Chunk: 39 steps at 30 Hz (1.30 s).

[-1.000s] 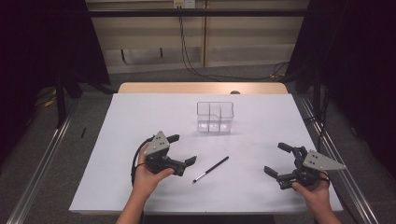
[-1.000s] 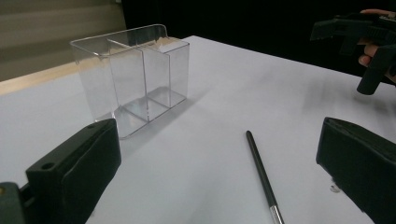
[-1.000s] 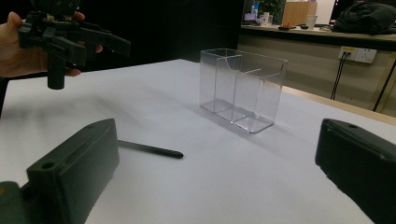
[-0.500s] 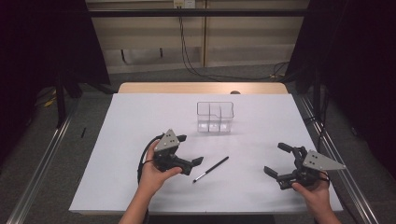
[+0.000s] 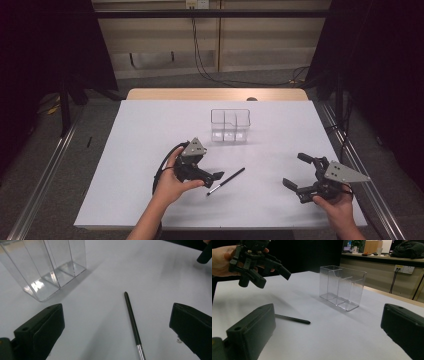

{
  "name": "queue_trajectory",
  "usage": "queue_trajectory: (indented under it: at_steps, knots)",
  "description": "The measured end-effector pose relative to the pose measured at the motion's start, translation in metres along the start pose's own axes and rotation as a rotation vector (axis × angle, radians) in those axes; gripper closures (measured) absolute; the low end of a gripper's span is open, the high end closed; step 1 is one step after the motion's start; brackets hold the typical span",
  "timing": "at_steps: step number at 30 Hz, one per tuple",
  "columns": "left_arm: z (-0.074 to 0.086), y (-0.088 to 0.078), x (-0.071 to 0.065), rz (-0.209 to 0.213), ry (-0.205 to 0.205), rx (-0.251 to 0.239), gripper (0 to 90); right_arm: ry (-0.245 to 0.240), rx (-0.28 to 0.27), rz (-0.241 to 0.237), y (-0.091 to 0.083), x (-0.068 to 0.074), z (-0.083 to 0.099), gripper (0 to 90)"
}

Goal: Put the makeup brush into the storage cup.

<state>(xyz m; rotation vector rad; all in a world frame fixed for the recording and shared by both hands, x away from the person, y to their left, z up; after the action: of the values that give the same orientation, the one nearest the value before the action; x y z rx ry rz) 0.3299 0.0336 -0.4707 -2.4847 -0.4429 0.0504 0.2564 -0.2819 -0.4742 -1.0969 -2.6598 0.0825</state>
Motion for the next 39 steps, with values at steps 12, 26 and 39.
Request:
queue_trajectory:
  at_steps: [12,26,39]
  knots:
    - [0.002,0.012,-0.002,0.044,-0.014,0.202,0.0,-0.002,0.003,-0.003,0.000,0.000,0.000,0.0]
    - [0.006,0.023,-0.009,0.102,-0.016,0.440,2.1,-0.001,0.007,-0.001,0.000,0.000,0.001,0.0]
    - [0.005,0.030,-0.019,0.155,0.001,0.564,28.4,0.000,0.014,-0.006,0.001,0.000,0.001,0.0]
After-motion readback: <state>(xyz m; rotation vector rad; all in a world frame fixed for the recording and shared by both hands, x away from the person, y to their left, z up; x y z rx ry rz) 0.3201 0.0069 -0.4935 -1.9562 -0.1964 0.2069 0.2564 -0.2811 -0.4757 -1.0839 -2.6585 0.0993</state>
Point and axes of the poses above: each handheld gripper's, and its own axes: y roughly forward along the jaws, z roughly out of its underside, x roughly to its left, the point moved 5 cm from there along y, roughly forward along the jaws, and after that the axes turned 12 degrees about y, right-handed, at the moved point
